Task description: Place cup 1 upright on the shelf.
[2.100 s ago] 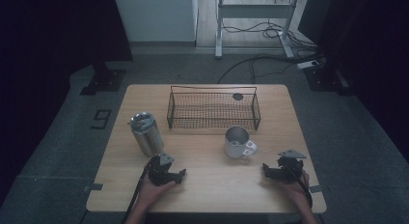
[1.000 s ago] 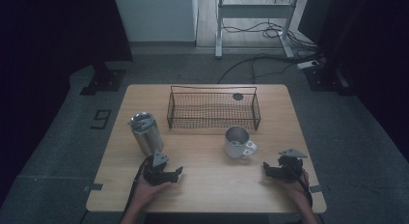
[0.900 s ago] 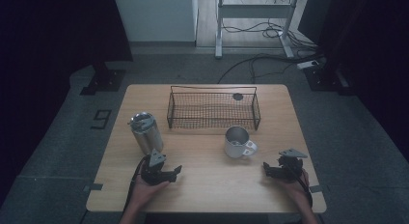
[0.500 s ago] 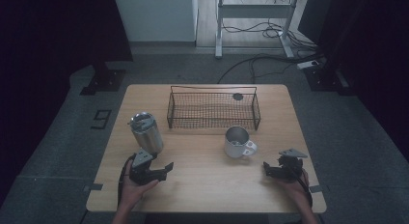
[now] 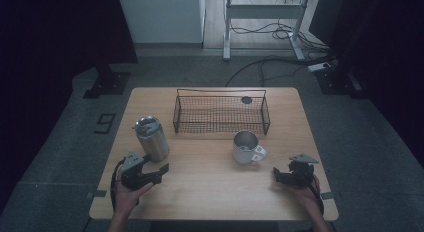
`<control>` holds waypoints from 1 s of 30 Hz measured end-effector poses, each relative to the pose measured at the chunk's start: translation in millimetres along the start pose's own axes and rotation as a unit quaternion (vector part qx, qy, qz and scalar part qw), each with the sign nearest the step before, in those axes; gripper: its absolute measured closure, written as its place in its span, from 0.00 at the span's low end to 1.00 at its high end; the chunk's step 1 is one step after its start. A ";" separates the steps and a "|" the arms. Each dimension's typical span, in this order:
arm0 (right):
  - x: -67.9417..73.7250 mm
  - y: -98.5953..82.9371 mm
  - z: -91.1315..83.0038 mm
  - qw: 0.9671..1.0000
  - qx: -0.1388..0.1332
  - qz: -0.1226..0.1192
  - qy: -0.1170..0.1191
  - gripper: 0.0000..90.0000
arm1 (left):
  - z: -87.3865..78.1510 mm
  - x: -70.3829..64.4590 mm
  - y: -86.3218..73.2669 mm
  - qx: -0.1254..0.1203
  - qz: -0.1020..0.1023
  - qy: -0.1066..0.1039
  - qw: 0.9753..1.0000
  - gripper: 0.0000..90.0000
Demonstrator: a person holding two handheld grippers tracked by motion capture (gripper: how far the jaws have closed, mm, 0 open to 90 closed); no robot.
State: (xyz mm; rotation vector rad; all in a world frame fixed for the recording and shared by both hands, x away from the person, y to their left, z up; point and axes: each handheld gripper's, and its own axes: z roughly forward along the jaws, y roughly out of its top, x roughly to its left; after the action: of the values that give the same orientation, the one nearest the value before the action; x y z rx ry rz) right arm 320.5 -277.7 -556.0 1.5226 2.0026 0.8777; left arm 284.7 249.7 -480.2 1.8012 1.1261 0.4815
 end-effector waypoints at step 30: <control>-0.6 0.3 0.3 1.000 0.000 0.005 -0.005 0.08 | -15.0 27.0 -2.0 -0.014 -0.036 0.043 0.998 0.19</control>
State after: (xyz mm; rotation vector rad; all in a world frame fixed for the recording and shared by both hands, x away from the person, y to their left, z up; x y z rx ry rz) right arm 321.1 -278.2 -556.0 1.5347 1.9893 0.8727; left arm 286.6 280.6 -478.2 1.7230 1.2332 0.5325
